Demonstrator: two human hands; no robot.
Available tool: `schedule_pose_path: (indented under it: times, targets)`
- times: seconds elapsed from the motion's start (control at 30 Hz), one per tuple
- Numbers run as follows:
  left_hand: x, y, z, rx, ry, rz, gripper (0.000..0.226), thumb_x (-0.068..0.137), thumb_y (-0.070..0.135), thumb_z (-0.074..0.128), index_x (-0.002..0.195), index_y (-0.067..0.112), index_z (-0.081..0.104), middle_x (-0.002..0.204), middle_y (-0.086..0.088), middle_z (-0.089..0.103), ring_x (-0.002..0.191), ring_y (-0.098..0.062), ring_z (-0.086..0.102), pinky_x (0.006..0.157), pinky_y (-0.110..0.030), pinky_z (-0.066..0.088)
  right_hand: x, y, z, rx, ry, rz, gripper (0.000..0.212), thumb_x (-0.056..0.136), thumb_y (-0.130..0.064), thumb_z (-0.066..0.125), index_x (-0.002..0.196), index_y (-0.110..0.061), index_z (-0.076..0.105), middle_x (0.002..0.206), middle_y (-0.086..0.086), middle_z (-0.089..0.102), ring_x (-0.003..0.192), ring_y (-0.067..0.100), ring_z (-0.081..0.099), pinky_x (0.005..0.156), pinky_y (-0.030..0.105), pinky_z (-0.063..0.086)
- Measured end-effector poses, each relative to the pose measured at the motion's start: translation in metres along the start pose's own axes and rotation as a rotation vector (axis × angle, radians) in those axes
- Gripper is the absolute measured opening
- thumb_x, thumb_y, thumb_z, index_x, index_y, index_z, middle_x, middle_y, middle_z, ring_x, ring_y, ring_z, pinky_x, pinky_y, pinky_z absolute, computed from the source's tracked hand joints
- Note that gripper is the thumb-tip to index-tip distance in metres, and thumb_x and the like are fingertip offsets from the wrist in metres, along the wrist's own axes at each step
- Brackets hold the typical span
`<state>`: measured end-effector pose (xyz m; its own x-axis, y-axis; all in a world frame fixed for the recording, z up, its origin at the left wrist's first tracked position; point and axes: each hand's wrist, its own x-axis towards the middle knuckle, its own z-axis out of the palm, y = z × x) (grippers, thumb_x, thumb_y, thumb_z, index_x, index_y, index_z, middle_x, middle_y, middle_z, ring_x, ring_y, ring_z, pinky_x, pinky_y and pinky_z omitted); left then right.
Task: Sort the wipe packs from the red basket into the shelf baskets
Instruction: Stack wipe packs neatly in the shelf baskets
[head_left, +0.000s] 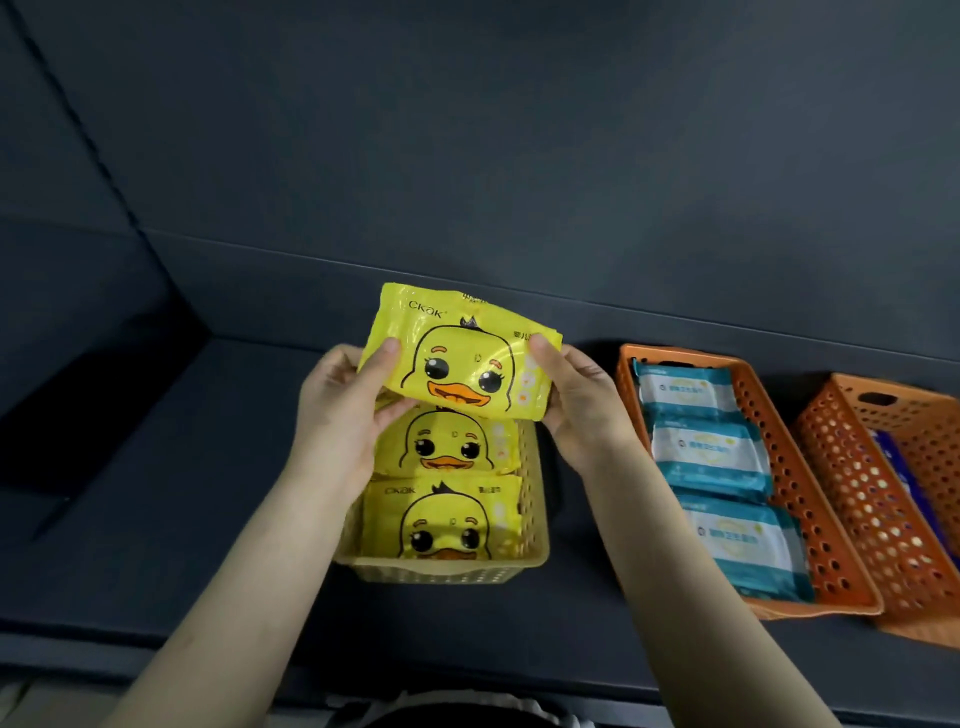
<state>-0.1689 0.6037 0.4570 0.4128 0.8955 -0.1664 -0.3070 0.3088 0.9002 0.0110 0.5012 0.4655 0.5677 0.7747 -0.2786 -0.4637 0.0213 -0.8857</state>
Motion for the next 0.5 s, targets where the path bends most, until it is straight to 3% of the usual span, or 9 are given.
schedule_pose_path:
  times: [0.1,0.17,0.3,0.4,0.5]
  targets:
    - [0.01,0.007,-0.011,-0.031,-0.035,-0.034,0.021,0.071,0.027,0.077,0.058,0.025,0.061,0.081,-0.002,0.073,0.073,-0.015,0.069,0.068,-0.031,0.058,0.006,0.0,0.013,-0.022,0.066,-0.013,0.028,0.071,-0.025,0.076,0.09,-0.006,0.069,0.1,0.017,0.072,0.089,0.031,0.068,0.085,0.046,0.055]
    - [0.02,0.011,-0.013,-0.066,-0.029,-0.062,0.019,0.069,0.026,0.078,0.06,0.023,0.062,0.081,-0.003,0.072,0.071,-0.014,0.066,0.066,-0.029,0.057,0.011,-0.001,0.02,0.007,0.091,-0.026,0.019,0.075,-0.021,0.077,0.085,-0.007,0.069,0.092,0.015,0.073,0.081,0.03,0.07,0.081,0.046,0.057]
    - [0.043,0.016,-0.014,-0.099,-0.152,-0.161,0.014,0.078,0.026,0.073,0.077,0.017,0.063,0.093,-0.007,0.076,0.082,-0.018,0.071,0.069,-0.031,0.059,0.025,-0.008,0.029,0.046,0.089,-0.078,0.008,0.088,-0.018,0.068,0.09,-0.01,0.065,0.095,0.014,0.072,0.085,0.03,0.07,0.075,0.047,0.06]
    - [0.056,0.018,-0.016,-0.039,-0.224,-0.163,0.016,0.089,0.025,0.066,0.079,0.015,0.059,0.095,-0.008,0.076,0.085,-0.02,0.072,0.072,-0.033,0.059,0.034,-0.012,0.031,-0.004,0.004,-0.082,0.014,0.097,-0.021,0.057,0.108,-0.012,0.06,0.105,0.012,0.072,0.093,0.029,0.071,0.066,0.042,0.06]
    - [0.066,0.013,-0.018,0.075,-0.145,-0.12,0.02,0.09,0.023,0.067,0.075,0.015,0.058,0.089,-0.005,0.074,0.081,-0.019,0.071,0.068,-0.03,0.057,0.043,-0.006,0.032,-0.148,0.098,-0.14,0.012,0.096,-0.015,0.058,0.105,-0.007,0.059,0.098,0.014,0.071,0.089,0.031,0.071,0.072,0.046,0.06]
